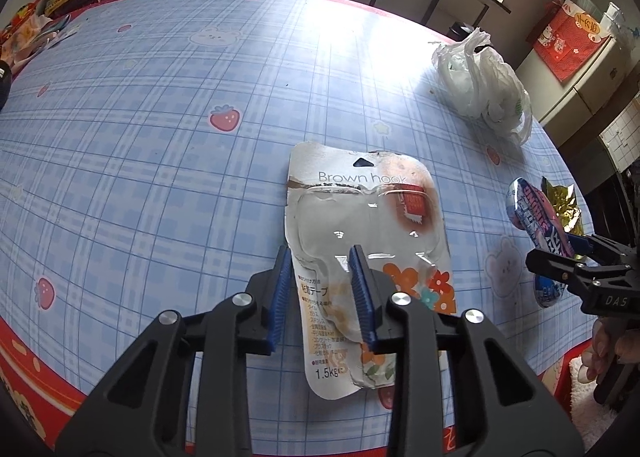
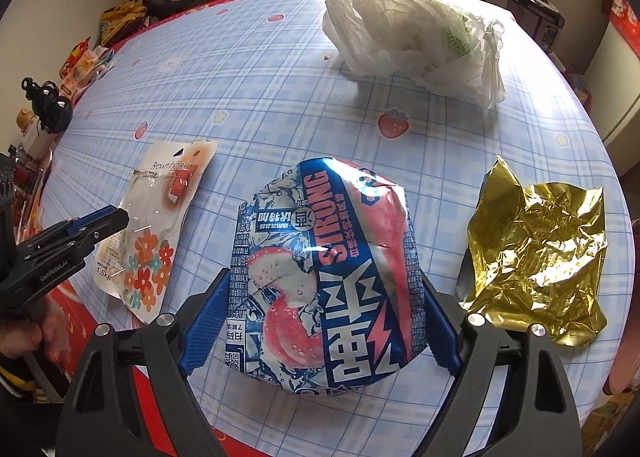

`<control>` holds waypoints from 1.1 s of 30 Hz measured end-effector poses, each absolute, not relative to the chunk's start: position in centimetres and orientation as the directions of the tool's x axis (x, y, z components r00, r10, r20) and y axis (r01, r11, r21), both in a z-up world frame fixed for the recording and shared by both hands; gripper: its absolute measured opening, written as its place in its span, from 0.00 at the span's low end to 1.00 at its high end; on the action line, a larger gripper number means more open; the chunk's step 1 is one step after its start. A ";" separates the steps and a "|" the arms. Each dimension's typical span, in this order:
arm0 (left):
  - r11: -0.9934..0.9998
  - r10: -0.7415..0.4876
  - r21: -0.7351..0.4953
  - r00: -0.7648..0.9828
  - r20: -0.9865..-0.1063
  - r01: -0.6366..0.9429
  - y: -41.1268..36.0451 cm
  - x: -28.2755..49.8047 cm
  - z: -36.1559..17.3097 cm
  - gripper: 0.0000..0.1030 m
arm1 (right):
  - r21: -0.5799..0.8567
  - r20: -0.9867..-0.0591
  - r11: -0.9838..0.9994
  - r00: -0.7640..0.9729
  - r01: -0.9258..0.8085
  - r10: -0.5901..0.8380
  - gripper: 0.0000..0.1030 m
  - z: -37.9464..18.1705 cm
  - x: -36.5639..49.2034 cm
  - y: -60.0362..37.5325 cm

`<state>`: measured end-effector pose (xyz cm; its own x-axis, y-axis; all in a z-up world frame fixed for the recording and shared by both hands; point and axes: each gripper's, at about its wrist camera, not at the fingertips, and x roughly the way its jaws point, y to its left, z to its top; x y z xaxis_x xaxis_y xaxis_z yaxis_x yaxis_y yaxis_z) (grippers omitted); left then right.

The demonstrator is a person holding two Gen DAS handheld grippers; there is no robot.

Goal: Collect trash
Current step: 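Grasp the blue-and-pink STRONG snack bag with the right tool while the left tool holds the pouch, then carry the snack bag and white pouch with both tools toward the brown bucket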

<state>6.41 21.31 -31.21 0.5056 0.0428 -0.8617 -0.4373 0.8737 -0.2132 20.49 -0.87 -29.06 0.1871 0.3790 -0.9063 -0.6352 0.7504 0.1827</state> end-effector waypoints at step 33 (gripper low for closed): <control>0.967 -0.121 -0.245 0.737 -0.665 -0.063 2.9 13.5 -15.0 0.31 | 0.200 -0.730 0.945 0.604 -0.257 0.319 0.82 -19.4 23.5 -31.0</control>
